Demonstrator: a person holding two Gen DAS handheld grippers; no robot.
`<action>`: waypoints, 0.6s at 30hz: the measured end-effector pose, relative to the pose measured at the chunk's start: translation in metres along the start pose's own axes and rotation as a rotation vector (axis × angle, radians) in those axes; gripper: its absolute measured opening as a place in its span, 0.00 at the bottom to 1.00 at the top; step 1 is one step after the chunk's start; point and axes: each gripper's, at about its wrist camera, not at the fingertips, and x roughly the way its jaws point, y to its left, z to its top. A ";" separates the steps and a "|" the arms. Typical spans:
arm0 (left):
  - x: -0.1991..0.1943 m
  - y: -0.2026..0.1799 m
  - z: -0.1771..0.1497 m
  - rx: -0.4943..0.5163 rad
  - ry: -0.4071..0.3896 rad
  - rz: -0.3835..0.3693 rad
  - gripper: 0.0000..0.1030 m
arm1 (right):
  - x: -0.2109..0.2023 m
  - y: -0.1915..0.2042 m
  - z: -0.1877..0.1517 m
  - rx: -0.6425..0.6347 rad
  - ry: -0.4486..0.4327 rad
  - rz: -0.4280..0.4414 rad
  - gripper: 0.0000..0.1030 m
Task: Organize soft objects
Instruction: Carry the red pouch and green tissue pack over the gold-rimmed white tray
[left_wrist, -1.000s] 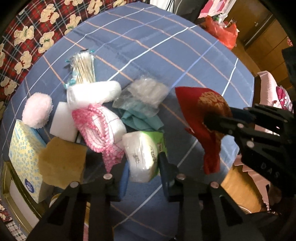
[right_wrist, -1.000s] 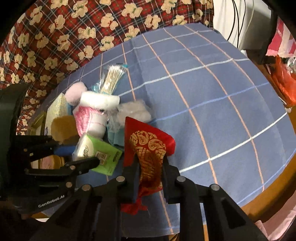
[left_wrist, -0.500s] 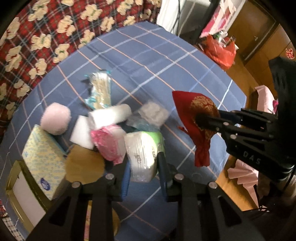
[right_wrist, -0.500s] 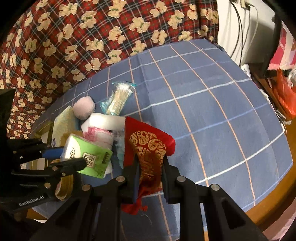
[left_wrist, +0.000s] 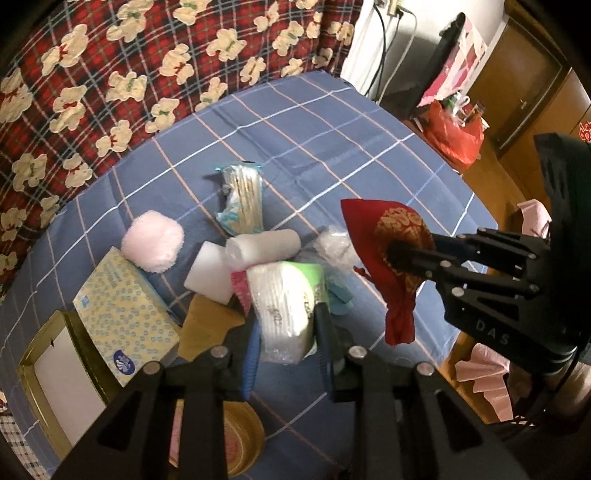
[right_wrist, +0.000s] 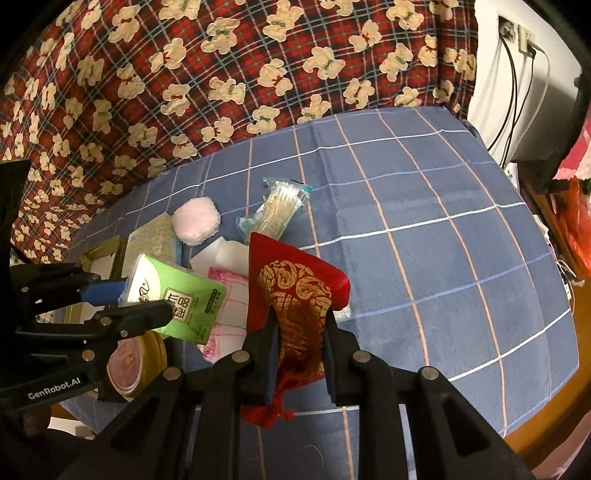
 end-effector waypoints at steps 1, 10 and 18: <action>-0.001 0.001 0.000 -0.004 -0.003 0.001 0.25 | 0.000 0.001 0.001 -0.003 0.000 -0.001 0.22; -0.007 0.008 -0.001 -0.012 -0.025 0.017 0.25 | -0.002 0.009 0.004 -0.025 -0.008 -0.004 0.22; -0.013 0.017 -0.002 -0.031 -0.042 0.027 0.25 | -0.001 0.019 0.010 -0.052 -0.012 0.003 0.22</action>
